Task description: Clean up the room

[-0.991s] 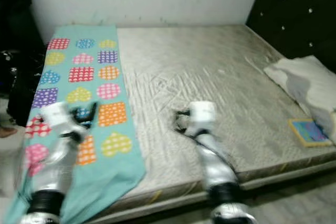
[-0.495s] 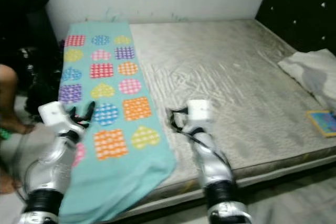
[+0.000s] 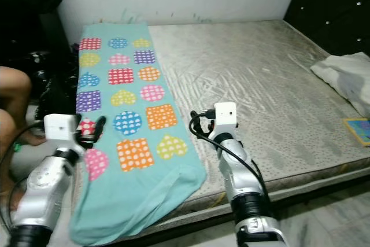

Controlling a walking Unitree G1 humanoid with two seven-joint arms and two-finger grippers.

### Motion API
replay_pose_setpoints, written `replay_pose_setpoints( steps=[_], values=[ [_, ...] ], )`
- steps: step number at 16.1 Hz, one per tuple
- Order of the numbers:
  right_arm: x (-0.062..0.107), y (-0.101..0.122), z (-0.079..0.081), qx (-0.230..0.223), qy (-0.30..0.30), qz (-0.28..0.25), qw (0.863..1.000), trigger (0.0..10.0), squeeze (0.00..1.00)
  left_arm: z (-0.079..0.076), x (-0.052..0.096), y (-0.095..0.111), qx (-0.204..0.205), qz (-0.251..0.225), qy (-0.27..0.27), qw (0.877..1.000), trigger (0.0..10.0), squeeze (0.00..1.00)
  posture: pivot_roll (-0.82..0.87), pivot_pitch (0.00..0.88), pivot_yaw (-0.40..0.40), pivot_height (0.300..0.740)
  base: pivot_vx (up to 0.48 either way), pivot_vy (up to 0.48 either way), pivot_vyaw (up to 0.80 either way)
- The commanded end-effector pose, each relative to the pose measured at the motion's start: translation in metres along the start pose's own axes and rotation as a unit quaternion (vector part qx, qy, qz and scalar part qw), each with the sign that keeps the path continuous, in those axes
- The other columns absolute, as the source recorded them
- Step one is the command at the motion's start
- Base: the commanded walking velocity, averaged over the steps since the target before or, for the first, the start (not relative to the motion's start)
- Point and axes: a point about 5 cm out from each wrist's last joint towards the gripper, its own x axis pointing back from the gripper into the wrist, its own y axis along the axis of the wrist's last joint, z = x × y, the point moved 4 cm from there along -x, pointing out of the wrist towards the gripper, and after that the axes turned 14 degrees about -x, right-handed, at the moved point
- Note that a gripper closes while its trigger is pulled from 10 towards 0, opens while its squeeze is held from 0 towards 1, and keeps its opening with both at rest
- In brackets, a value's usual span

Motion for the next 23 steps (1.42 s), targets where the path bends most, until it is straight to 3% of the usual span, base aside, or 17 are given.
replay_pose_setpoints(
  steps=[1,3,4,7,8,10,12,15,16,19,21,23],
  values=[
    [0.001,0.005,0.001,0.021,-0.002,-0.007,1.000,10.0,0.00,-0.011,0.006,0.000,-0.025,0.000,-0.024,0.999,10.0,0.00,-0.05,0.081,-0.075,0.740,0.000,0.000,0.00],
    [0.004,0.006,0.026,0.055,0.056,-0.021,0.997,10.0,0.00,-0.019,0.021,0.006,-0.067,-0.018,-0.060,0.996,10.0,0.00,-0.07,0.105,-0.081,0.740,0.000,0.000,0.00],
    [0.007,0.005,0.036,0.077,0.086,-0.020,0.993,10.0,0.00,-0.017,0.026,0.006,-0.068,-0.010,-0.056,0.996,10.0,0.00,-0.07,0.108,-0.087,0.740,0.000,0.000,0.00],
    [0.011,0.000,0.041,0.055,0.081,-0.016,0.995,10.0,0.00,-0.027,0.031,0.009,-0.072,-0.026,-0.090,0.993,10.0,0.00,-0.09,0.091,-0.078,0.740,0.000,0.000,0.00],
    [0.013,0.004,0.034,0.073,0.053,-0.035,0.995,10.0,0.00,-0.032,0.032,0.017,-0.058,-0.048,-0.083,0.994,10.0,0.00,-0.10,0.077,-0.067,0.740,0.000,0.000,0.00],
    [0.018,0.010,0.017,-0.013,0.031,-0.043,0.999,10.0,0.00,-0.029,0.030,0.020,-0.019,-0.058,-0.047,0.997,10.0,0.00,-0.10,0.064,-0.063,0.740,0.000,0.000,0.00],
    [0.032,0.012,-0.002,-0.018,0.018,-0.055,0.998,10.0,0.00,-0.005,0.037,0.010,0.003,-0.037,0.036,0.999,10.0,0.00,-0.10,0.060,-0.057,0.740,0.000,0.000,0.00],
    [0.052,0.006,-0.013,-0.005,0.026,-0.041,0.999,10.0,0.00,0.020,0.056,-0.001,0.001,-0.009,0.105,0.994,10.0,0.00,-0.09,0.058,-0.054,0.740,0.000,0.000,0.00],
    [0.058,0.005,-0.014,0.010,0.028,-0.040,0.999,10.0,0.00,0.022,0.058,-0.004,-0.005,-0.002,0.102,0.995,10.0,0.00,-0.08,0.058,-0.054,0.740,0.000,0.000,0.00],
    [0.059,0.006,-0.025,-0.002,-0.002,-0.045,0.999,10.0,0.00,0.020,0.061,-0.011,0.003,0.016,0.100,0.995,10.0,0.00,-0.08,0.058,-0.044,0.740,0.000,0.000,0.00],
    [0.058,0.006,-0.023,0.002,-0.001,-0.047,0.999,10.0,0.00,0.018,0.063,-0.013,0.011,0.020,0.095,0.995,10.0,0.00,-0.08,0.063,-0.041,0.740,0.000,0.000,0.00],
    [0.060,0.006,-0.020,-0.003,-0.003,-0.045,0.999,10.0,0.00,0.025,0.066,-0.015,0.007,0.027,0.104,0.994,10.0,0.00,-0.08,0.074,-0.044,0.740,0.000,0.000,0.00]
  ],
)
